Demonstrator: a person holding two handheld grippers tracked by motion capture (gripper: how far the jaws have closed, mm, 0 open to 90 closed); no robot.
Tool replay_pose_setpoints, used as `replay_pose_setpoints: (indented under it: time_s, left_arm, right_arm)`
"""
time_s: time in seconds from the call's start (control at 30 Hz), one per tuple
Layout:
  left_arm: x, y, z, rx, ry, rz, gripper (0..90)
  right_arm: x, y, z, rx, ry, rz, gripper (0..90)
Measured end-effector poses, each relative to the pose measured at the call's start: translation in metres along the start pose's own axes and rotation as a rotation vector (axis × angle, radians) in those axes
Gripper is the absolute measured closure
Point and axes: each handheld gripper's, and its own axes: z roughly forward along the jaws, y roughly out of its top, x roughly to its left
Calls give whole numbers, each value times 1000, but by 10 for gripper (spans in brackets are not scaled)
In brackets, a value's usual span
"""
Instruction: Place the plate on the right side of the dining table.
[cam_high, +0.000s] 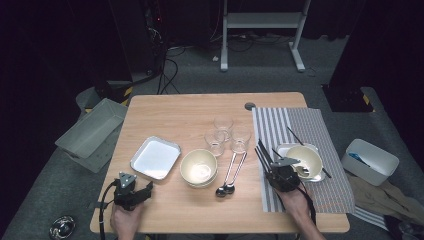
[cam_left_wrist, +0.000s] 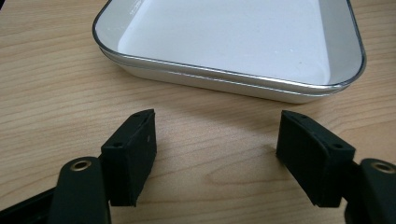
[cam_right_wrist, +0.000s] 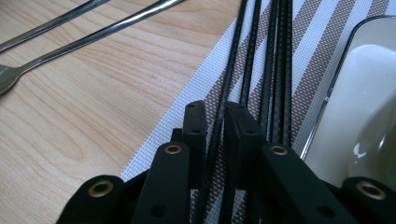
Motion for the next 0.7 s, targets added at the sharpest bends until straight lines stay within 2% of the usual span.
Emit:
replay_pose_setpoints:
  time_s: [0.5,0.7]
  left_arm:
    - [0,0,0,-3,2,-5,290]
    - [0,0,0,-4,1,-4,290]
  right_arm:
    - [3,10,5,35,-10,-17,802]
    - [3,6,3,42,-8,-16,802]
